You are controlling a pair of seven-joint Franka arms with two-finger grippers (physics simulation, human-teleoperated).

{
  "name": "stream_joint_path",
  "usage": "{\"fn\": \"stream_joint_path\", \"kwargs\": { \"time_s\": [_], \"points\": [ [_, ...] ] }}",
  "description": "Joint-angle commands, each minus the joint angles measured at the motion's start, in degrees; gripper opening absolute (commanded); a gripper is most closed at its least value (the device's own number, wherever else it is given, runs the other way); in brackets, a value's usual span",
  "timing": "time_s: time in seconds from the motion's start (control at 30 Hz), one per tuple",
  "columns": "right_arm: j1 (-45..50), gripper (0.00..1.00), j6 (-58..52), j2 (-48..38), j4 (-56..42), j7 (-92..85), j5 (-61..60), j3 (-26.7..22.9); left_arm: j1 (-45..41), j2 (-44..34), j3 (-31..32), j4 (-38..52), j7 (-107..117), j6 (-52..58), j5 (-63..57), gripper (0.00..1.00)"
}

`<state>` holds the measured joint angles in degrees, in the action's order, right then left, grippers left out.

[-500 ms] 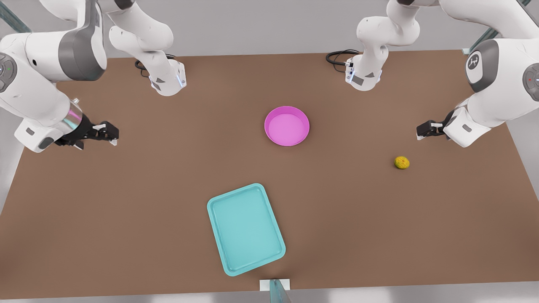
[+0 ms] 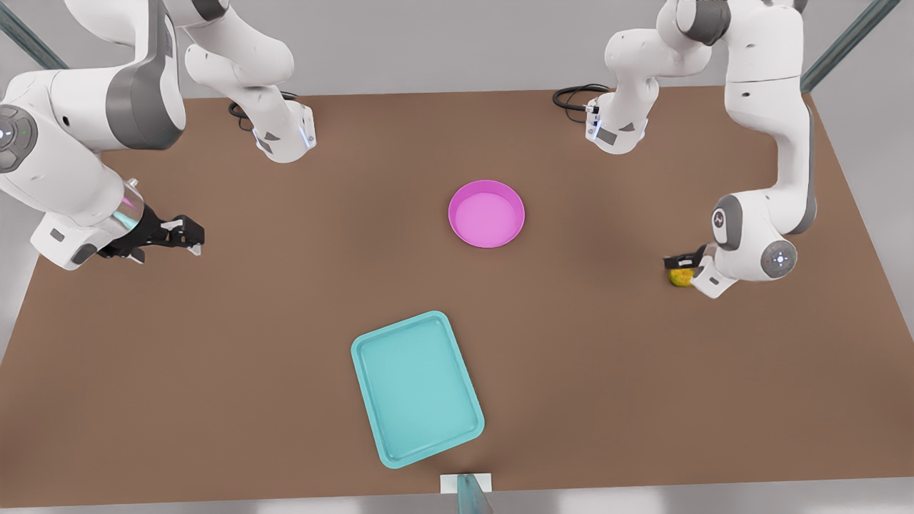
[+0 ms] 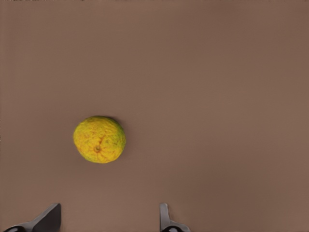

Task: Place the orange on the plate with the left arm and the plate on the tray with the right arm

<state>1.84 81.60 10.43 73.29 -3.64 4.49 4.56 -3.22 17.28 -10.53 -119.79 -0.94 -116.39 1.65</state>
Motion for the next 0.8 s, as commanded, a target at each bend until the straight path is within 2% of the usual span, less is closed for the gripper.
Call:
{"fn": "stream_joint_path", "kwargs": {
  "time_s": [0.0, 0.23, 0.77],
  "points": [
    [0.09, 1.0, 0.23, -0.06, -0.08, -0.75, -0.01, 0.01, -0.03, 0.2, -0.46, -1.06, -6.7, -15.53, -0.07, 1.0],
    [0.27, 1.0, 0.4, 0.29, -0.17, -0.14, -0.01, 0.1, -0.03, 3.81, -1.78, -2.9, -6.7, -18.43, -0.07, 1.0],
    [0.09, 1.0, 0.4, 0.38, -0.17, -0.49, -0.1, 0.1, 0.14, 9.96, -1.95, -3.25, -7.14, -17.12, -0.16, 1.0]
  ]
}}
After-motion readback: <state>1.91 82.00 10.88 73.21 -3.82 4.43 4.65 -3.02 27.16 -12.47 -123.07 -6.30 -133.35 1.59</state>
